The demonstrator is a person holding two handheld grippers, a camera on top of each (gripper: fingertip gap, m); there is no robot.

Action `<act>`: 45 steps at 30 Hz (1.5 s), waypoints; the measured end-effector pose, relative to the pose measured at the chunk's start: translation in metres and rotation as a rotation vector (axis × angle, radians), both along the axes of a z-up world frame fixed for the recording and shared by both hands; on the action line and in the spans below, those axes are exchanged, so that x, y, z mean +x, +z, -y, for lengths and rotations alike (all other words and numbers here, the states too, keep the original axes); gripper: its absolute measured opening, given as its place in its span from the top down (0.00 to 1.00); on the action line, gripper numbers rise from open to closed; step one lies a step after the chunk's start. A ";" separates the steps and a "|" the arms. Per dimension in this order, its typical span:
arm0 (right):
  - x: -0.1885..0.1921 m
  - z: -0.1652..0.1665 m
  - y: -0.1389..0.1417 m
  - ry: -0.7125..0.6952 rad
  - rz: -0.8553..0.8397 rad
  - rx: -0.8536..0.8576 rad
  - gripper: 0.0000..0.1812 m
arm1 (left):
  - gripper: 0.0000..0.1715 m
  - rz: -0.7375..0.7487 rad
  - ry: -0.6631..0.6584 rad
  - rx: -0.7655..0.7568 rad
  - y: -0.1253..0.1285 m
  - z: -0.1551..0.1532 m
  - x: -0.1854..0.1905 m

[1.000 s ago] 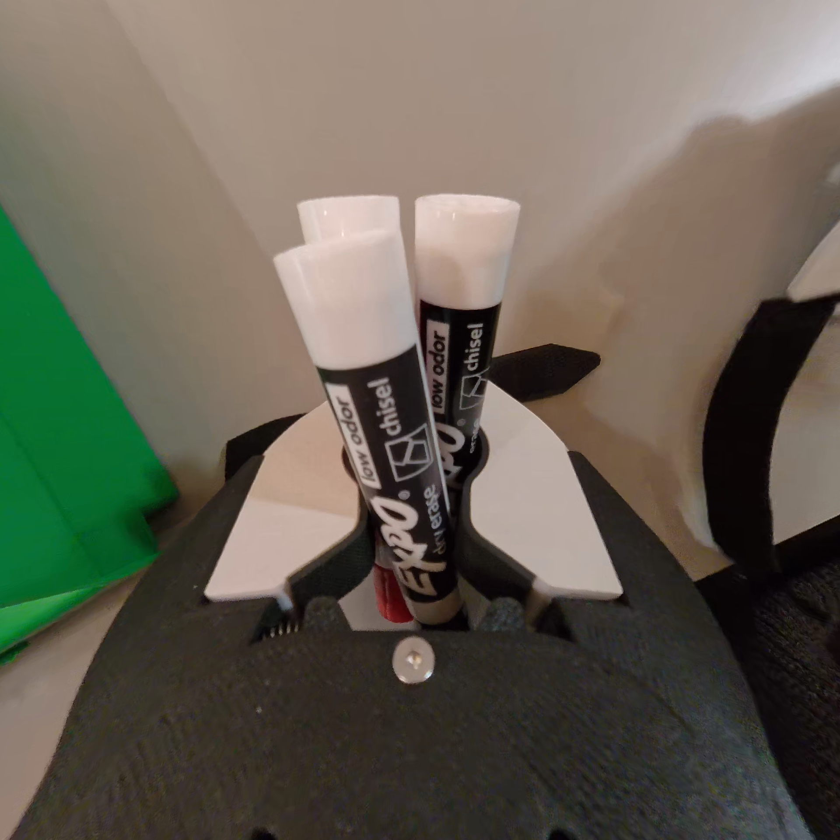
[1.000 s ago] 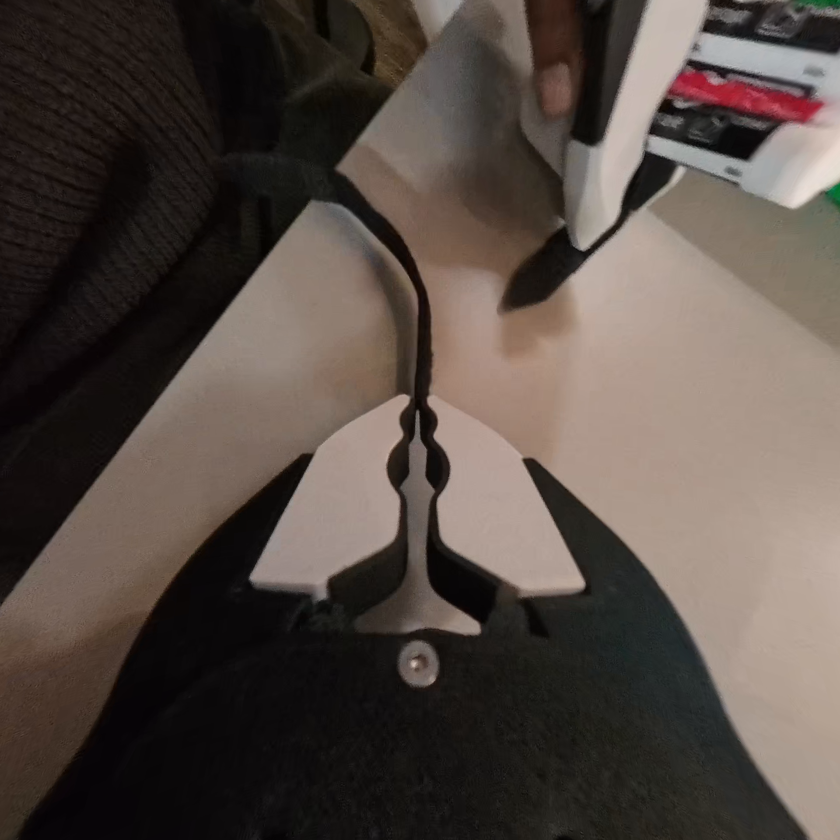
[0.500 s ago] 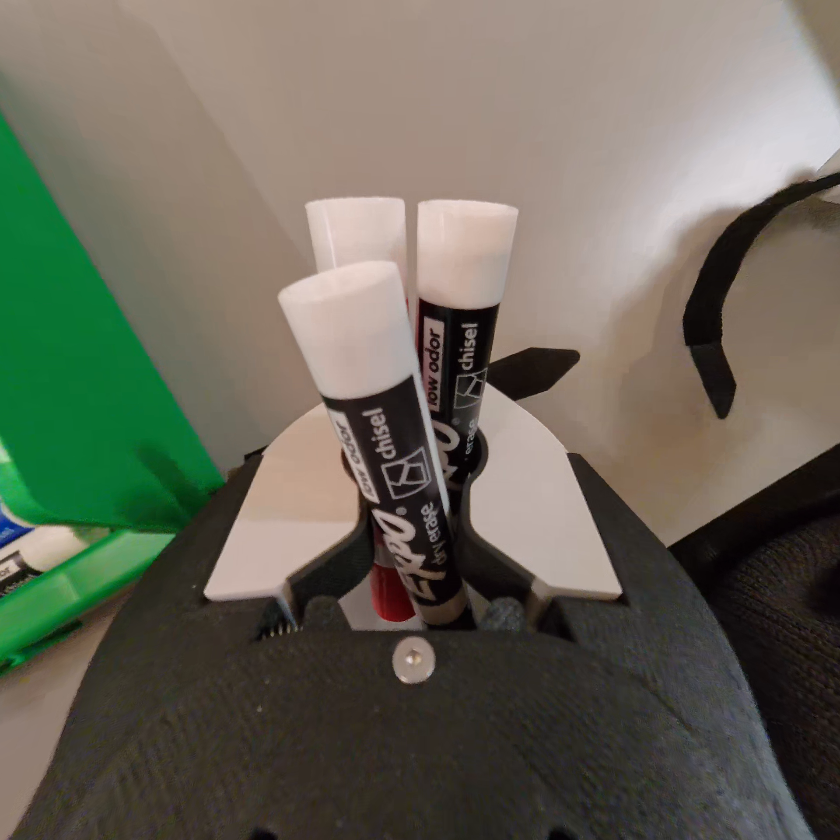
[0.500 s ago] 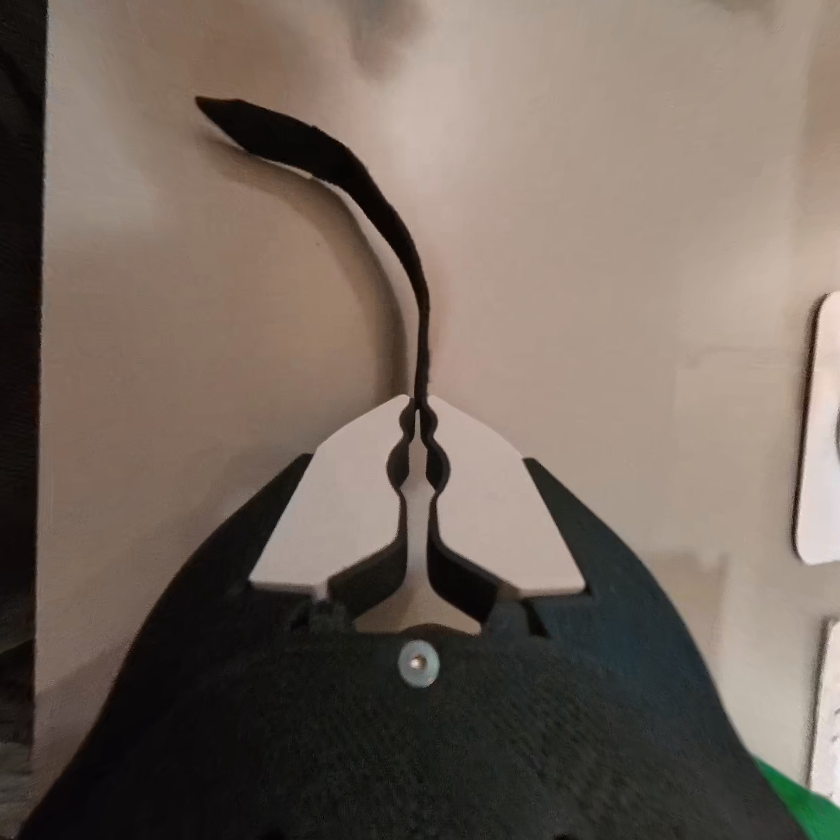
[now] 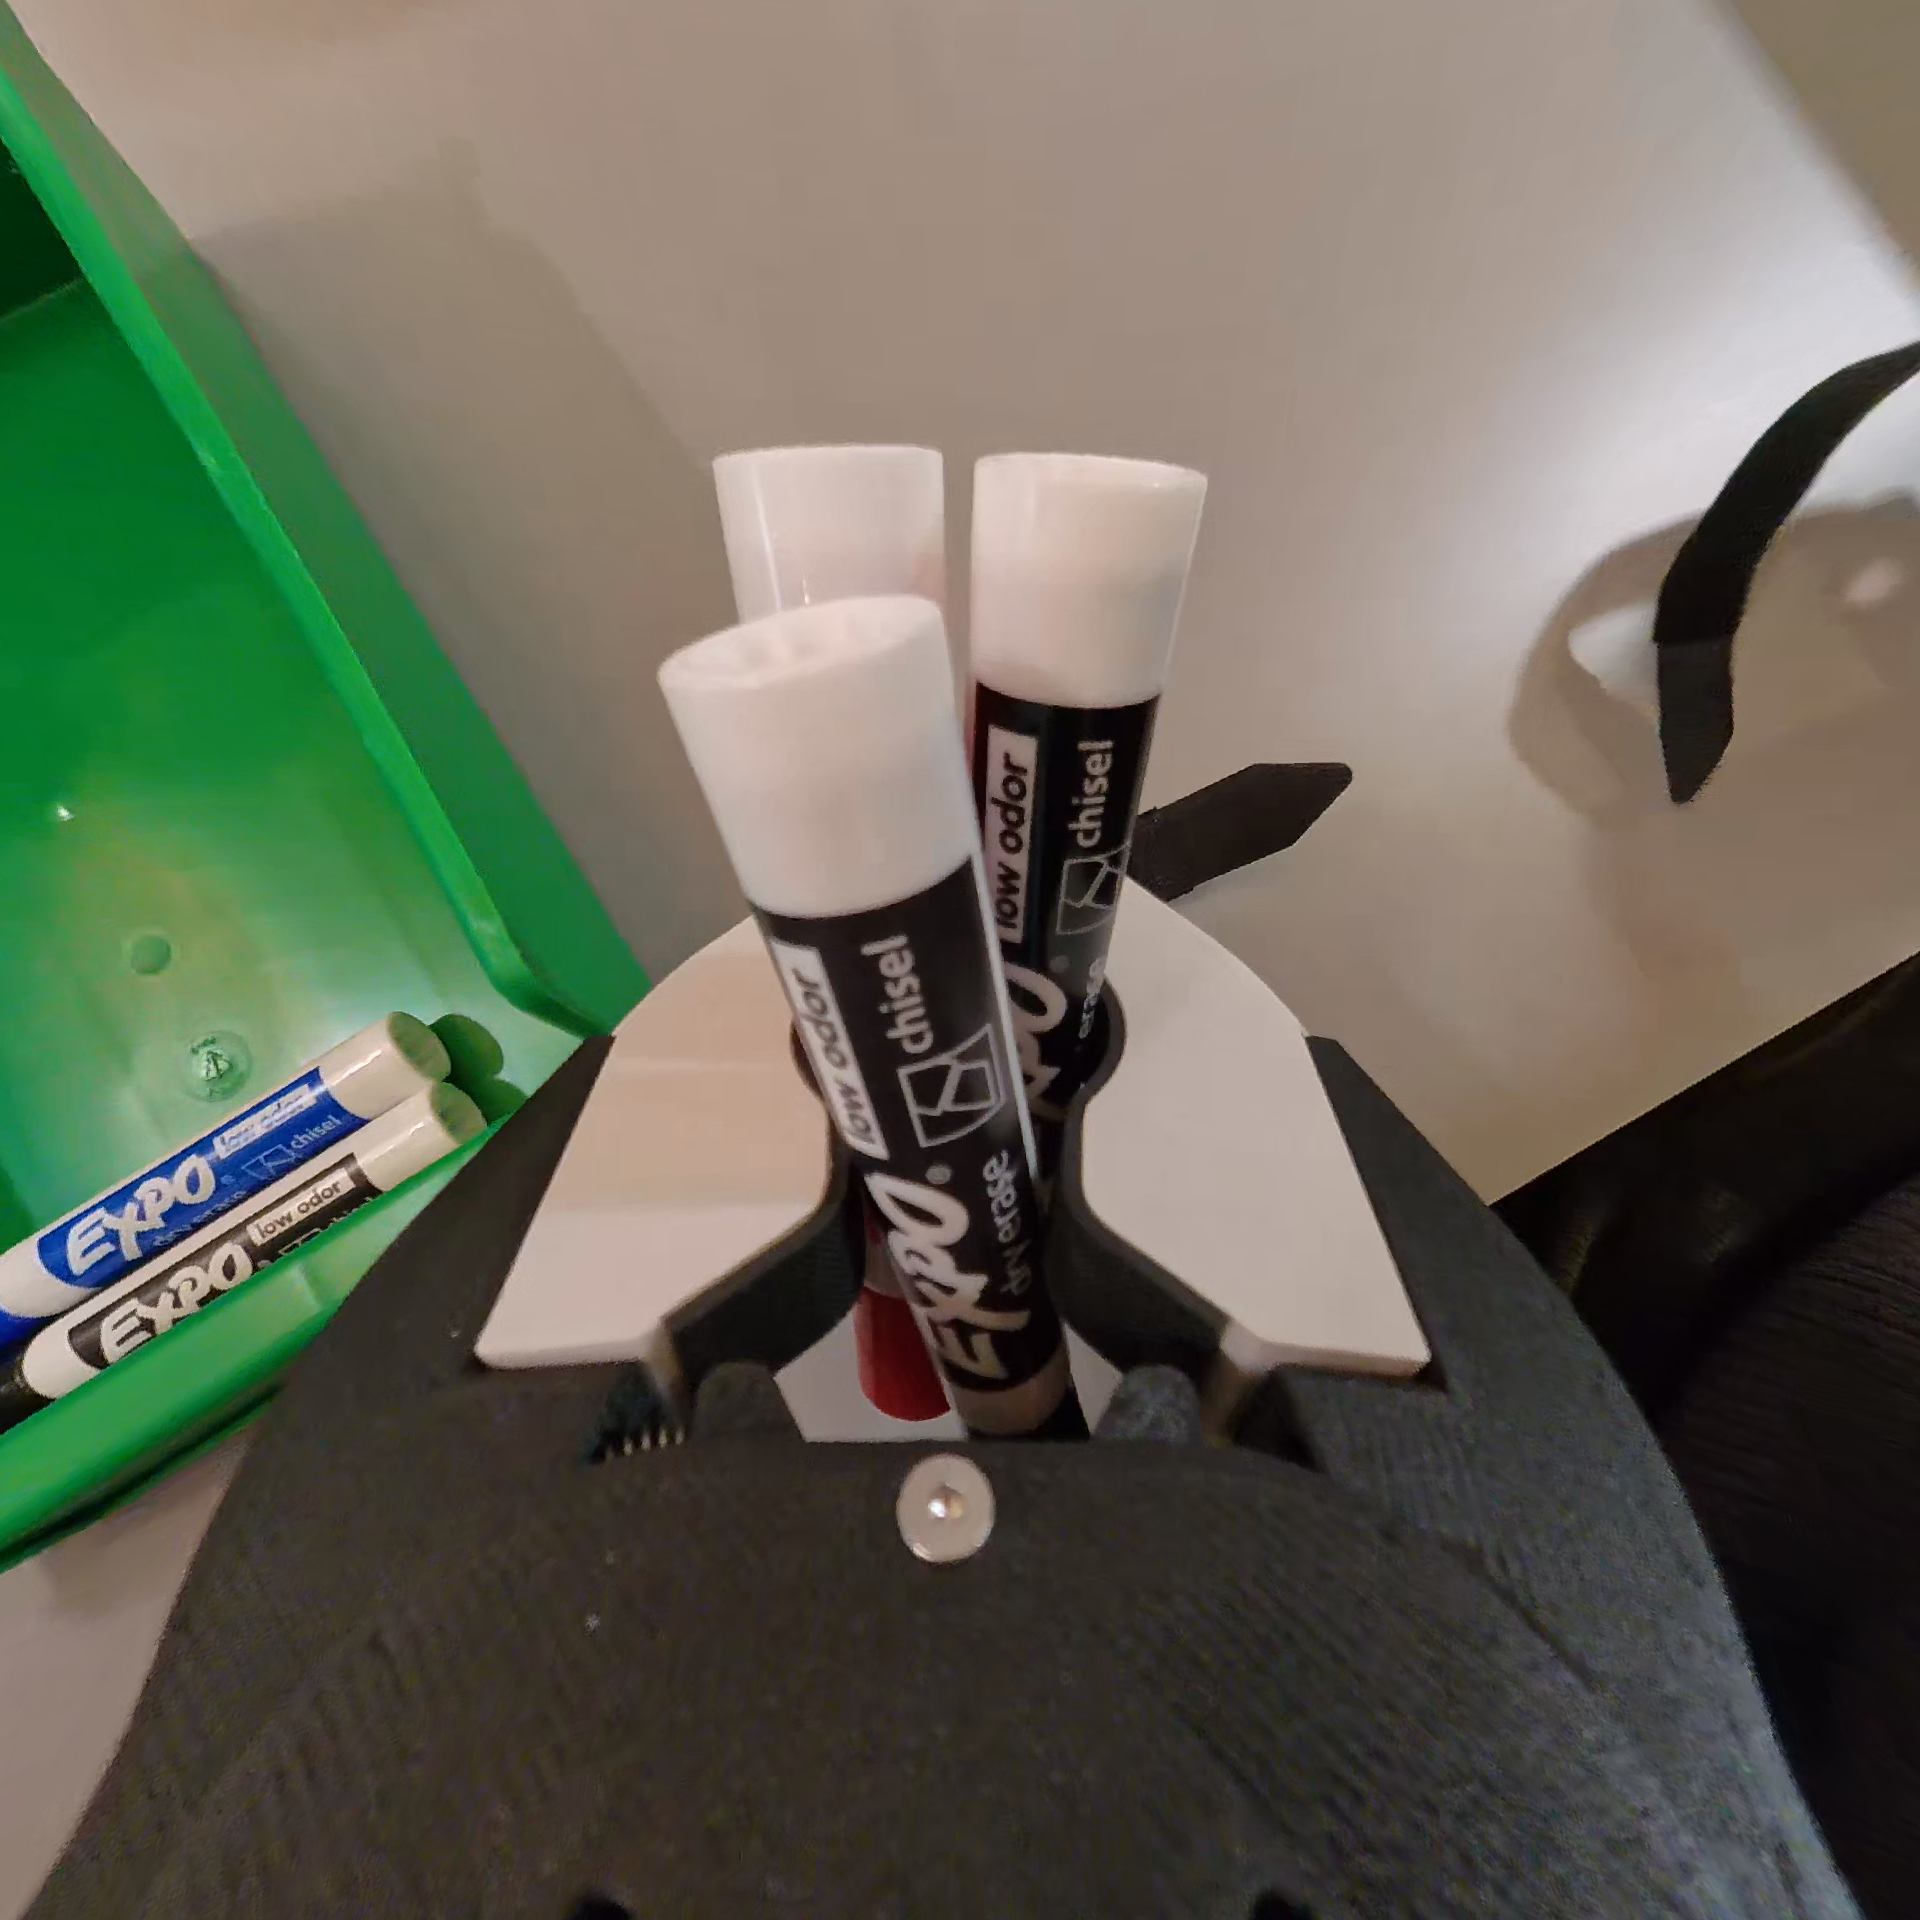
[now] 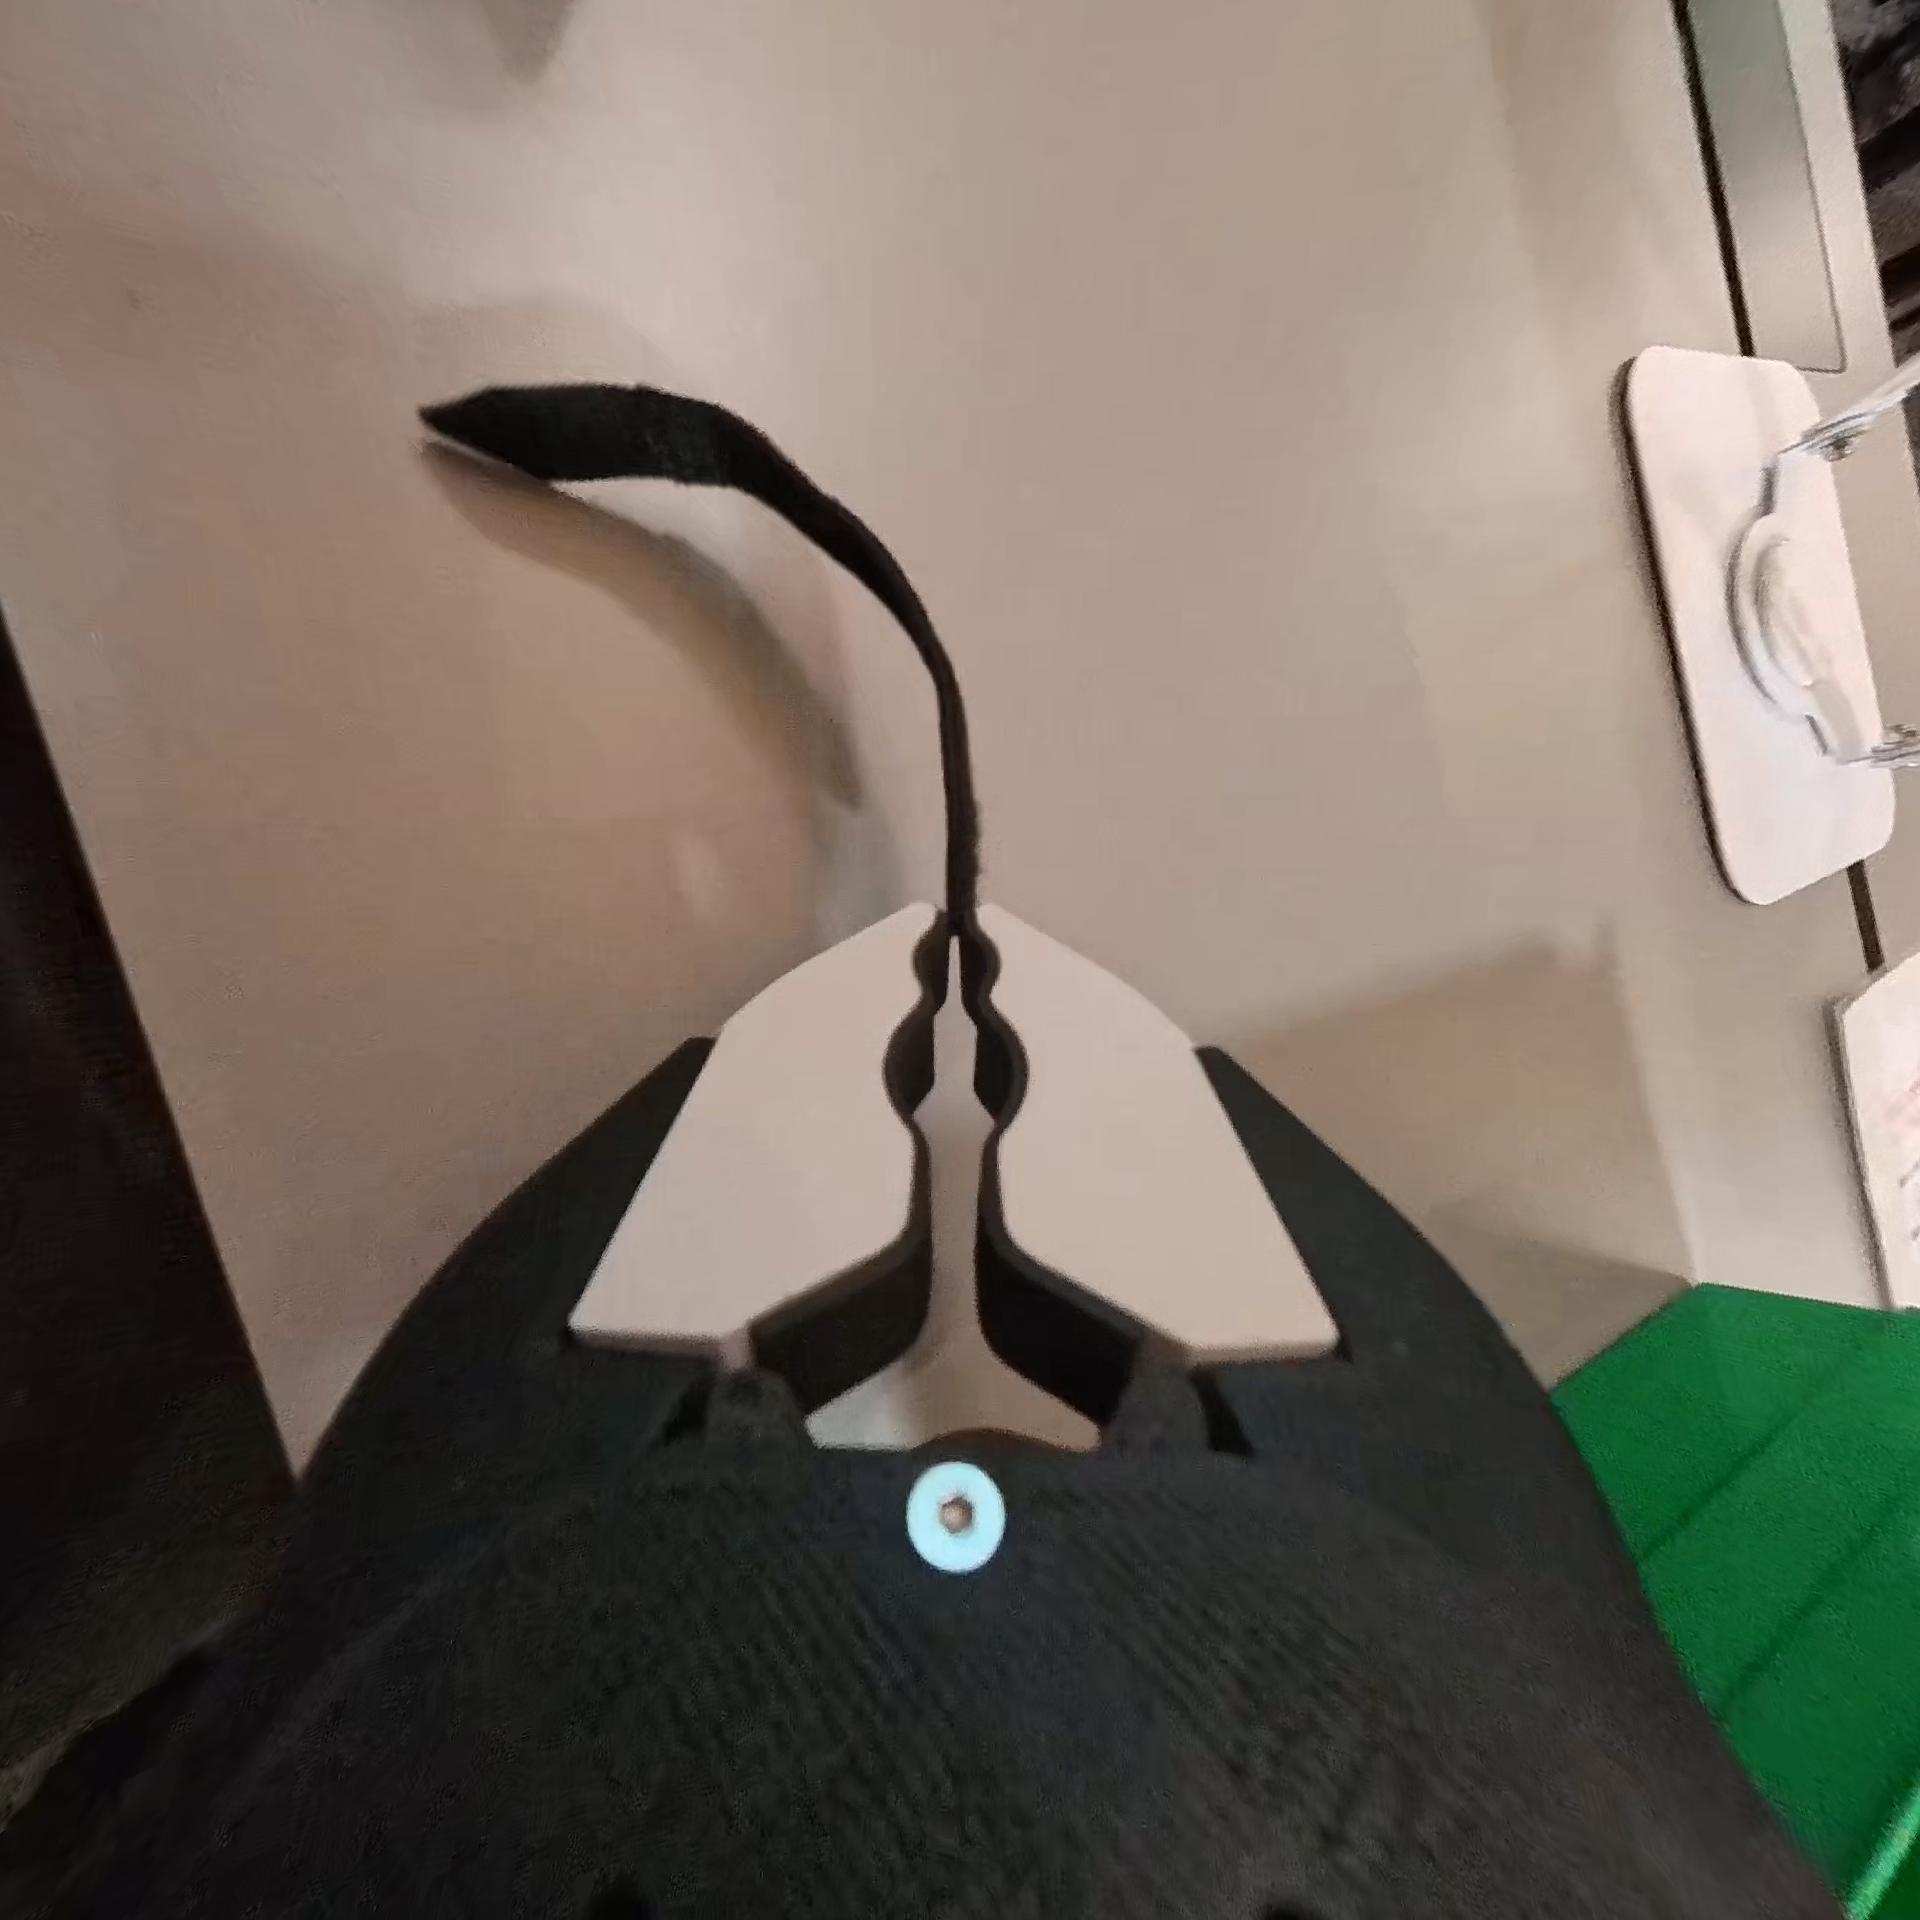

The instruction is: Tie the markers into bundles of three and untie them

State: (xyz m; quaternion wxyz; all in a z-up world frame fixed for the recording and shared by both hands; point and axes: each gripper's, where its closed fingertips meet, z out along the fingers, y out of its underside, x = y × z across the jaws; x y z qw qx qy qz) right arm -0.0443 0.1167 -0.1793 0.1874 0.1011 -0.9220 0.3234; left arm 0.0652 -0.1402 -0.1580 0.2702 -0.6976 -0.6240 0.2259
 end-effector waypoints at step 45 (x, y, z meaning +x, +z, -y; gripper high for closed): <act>0.075 0.205 -0.008 0.041 0.738 -0.077 0.71 | 0.74 0.040 0.085 0.096 -0.021 0.031 0.052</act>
